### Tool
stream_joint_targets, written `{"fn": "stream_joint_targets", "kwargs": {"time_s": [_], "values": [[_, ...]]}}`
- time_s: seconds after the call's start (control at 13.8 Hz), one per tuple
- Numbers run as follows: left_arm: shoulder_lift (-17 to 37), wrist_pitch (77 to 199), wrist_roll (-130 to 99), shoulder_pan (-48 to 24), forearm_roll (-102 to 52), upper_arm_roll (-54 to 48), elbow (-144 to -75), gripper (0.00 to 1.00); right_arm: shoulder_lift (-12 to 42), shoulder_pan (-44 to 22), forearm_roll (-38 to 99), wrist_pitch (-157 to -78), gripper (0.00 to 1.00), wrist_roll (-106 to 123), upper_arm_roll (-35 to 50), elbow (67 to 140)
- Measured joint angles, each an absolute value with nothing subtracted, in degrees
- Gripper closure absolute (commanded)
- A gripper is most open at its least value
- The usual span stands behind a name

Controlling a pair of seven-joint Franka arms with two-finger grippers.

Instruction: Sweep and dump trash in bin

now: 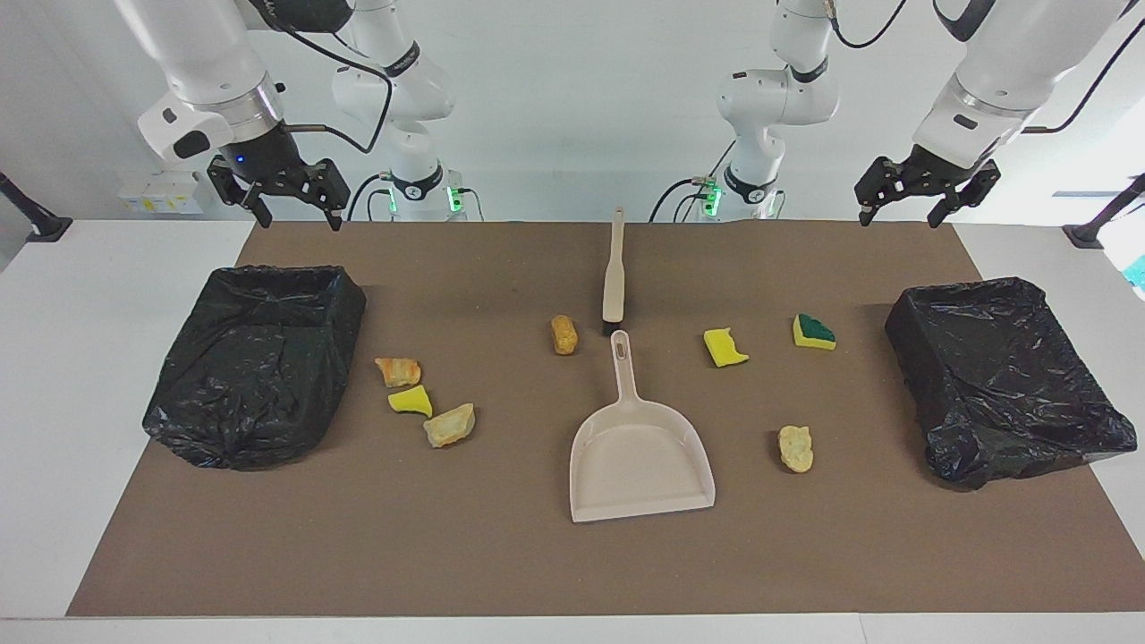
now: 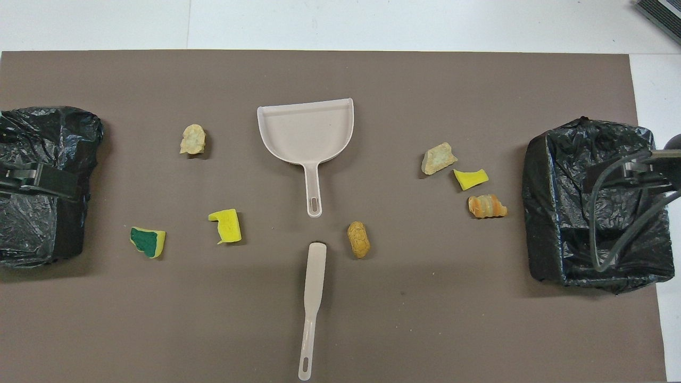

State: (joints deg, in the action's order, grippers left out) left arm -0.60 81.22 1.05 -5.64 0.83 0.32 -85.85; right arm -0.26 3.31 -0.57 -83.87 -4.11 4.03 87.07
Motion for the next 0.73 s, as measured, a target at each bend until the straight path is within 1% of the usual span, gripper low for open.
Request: {"fn": "stream_joint_targets", "kwargs": {"time_s": [0.73], "values": [[-0.6, 81.2, 1.0, -5.6, 0.8, 0.3, -85.8, 0.00, -1.2, 3.3, -0.5, -84.6, 0.00, -4.1, 4.1, 88.8]]}}
